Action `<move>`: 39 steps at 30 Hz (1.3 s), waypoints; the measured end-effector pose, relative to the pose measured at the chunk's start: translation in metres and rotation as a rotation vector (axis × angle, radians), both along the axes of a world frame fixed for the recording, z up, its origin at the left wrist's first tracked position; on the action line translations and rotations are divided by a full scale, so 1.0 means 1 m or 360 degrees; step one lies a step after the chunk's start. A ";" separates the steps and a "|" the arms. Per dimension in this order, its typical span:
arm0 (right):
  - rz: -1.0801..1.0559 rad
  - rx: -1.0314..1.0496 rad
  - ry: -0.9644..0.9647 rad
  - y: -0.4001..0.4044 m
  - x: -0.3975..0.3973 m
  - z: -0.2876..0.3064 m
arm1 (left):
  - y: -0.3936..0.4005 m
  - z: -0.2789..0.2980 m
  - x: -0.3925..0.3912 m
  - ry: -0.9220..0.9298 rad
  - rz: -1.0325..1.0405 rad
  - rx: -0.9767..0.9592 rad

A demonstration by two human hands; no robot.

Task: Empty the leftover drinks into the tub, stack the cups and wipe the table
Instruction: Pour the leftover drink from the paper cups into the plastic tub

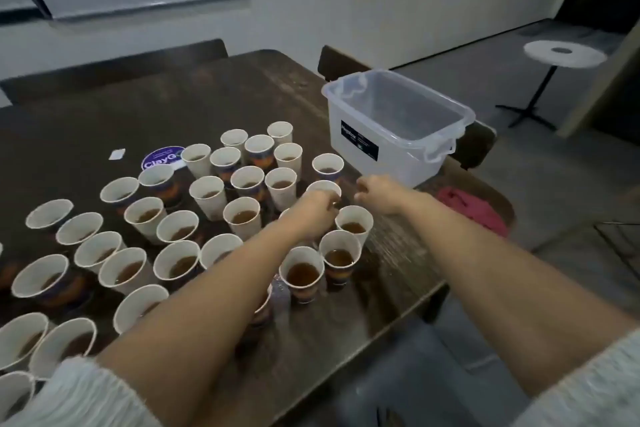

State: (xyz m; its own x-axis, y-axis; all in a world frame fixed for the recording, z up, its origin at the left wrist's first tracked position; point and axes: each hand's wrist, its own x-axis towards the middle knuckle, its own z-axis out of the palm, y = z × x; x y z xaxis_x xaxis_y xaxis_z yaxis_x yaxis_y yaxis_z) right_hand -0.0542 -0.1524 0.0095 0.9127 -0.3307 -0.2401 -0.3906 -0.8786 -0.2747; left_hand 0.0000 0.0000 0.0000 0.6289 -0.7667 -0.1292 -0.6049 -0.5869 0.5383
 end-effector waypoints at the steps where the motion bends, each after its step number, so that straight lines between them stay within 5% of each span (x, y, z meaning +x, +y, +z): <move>1: -0.0017 0.0046 0.0041 -0.004 0.001 -0.006 | -0.007 -0.005 -0.002 0.0037 0.0035 0.0014; 13: 0.0371 0.0245 0.0430 -0.046 0.023 -0.043 | -0.040 -0.042 -0.007 0.0229 0.0645 -0.0035; 22: 0.0386 0.0080 0.0435 -0.052 0.041 -0.017 | -0.039 -0.031 0.009 0.0303 0.0495 -0.0041; 27: 0.0332 0.0102 0.0307 -0.060 0.053 0.028 | -0.049 -0.010 0.025 0.0400 0.0326 -0.0364; 33: 0.0243 0.0284 -0.0019 -0.069 0.073 0.074 | -0.071 0.011 0.051 0.0330 0.0509 -0.0896; 39: 0.0161 0.0584 -0.0352 -0.100 0.097 0.089 | -0.097 0.040 0.079 0.0210 0.0566 -0.1081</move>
State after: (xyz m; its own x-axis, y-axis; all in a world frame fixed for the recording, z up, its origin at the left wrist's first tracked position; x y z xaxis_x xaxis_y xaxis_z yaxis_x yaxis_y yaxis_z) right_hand 0.0430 -0.2523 0.0981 0.9787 -0.1666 -0.1202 -0.2046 -0.7381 -0.6429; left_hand 0.0791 -0.0972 0.0397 0.8639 -0.4597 0.2057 -0.3478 -0.2493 0.9038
